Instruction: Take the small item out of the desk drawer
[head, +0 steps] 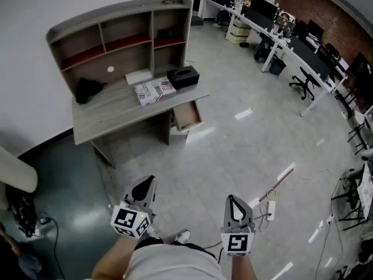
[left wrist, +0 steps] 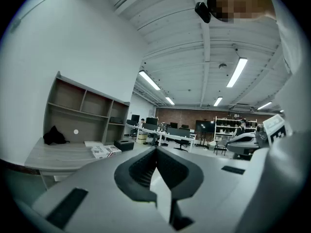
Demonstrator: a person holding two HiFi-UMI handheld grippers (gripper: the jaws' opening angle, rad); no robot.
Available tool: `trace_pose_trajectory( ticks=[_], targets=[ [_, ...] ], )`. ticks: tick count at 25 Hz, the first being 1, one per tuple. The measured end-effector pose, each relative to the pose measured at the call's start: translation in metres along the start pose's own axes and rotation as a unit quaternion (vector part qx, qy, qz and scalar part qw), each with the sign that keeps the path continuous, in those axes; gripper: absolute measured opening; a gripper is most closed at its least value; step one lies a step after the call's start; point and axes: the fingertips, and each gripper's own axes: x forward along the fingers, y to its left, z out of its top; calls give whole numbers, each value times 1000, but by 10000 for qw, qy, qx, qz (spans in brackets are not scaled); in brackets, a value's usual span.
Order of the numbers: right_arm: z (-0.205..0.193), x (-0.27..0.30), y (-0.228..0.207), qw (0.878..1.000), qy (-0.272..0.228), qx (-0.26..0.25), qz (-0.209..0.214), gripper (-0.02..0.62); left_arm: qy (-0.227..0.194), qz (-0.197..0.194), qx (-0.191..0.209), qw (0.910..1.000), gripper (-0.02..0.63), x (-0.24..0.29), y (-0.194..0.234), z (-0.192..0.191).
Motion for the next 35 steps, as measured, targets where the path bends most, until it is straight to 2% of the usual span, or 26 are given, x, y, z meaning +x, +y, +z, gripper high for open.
trace_pose_trajectory(
  ticks=[3,9,18,24,28,30,35],
  targets=[
    [2,1,-3,10000,-76,43,22,21,19,46,3,10000,18,-1,-4,-4],
    [-15,0,0,9993,-42,16,361,23,87,202,12,9998,18,-6,-9,-15],
    [-49,25,-5,9979,202,-39,620,23,381,705,-123,9967,18,-9,9,-39],
    [-39,98,-22,9970,260,-232,685,23,417,693,-340,9961,18,55,46,-49],
    [-18,158,-53,9979,339,-299,474,23,361,499,-520,9967,18,124,76,-40],
    [-3,191,-69,9984,375,-204,376,23,285,317,-567,9975,18,162,92,-28],
    [36,260,-88,9986,294,395,196,23,322,-199,-587,9976,18,234,122,-11]
  ],
)
